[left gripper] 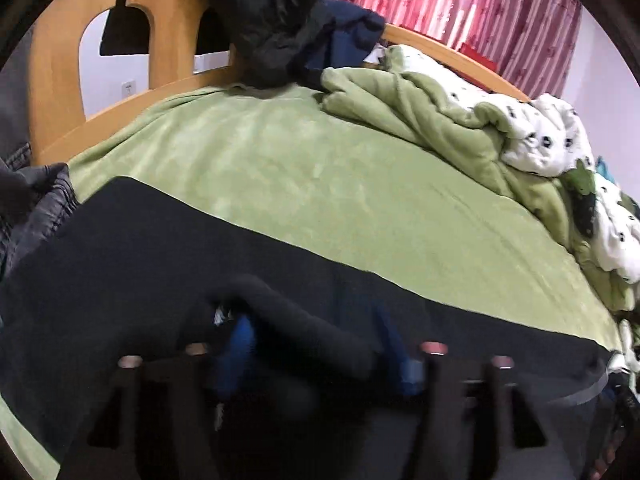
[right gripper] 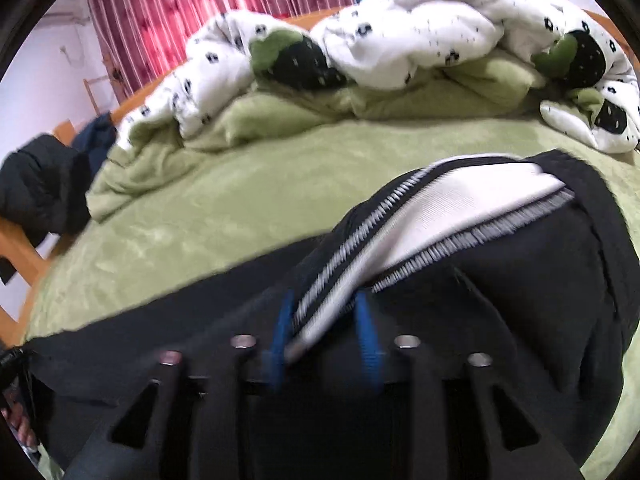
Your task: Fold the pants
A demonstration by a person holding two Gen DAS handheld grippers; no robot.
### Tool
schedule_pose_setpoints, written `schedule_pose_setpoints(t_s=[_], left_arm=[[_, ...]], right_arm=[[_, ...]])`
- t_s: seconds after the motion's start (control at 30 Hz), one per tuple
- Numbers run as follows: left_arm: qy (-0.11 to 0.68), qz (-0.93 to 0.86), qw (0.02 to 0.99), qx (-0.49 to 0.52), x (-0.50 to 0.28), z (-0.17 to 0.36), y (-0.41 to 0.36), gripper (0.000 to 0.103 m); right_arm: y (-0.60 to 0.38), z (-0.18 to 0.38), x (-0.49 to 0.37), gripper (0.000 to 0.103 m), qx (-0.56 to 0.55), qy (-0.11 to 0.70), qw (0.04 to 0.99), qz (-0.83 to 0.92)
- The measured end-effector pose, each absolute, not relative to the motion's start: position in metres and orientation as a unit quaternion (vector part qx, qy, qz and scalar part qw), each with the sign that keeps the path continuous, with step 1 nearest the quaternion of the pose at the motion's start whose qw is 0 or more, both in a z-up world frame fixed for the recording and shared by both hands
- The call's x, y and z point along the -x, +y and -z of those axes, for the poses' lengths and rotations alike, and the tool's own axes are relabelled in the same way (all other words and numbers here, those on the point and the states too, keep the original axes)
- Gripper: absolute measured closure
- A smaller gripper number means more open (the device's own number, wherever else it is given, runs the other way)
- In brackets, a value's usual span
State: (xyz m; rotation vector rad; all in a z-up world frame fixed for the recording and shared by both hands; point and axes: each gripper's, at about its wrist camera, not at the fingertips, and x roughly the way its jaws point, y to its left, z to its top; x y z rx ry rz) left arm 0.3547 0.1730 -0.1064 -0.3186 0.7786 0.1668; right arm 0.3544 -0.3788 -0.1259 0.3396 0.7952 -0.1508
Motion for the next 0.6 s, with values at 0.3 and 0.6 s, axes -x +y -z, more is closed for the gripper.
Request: schedule_pose_setpoints(t_s=[0.3, 0.6], left_arm=[[0.370, -0.049, 0.922, 0.108, -0.232, 0.105, 0.149, 0.027], [0.428, -0.037, 0.892, 0.138, -0.170, 0.146, 0.168, 0.027]], right_arm=[[-0.379, 0.116, -0.268, 0.044, -0.138, 0.408, 0.901, 0.040], [-0.385, 0.136, -0.172, 0.044, -0.128, 0.449, 0.883, 0.044]])
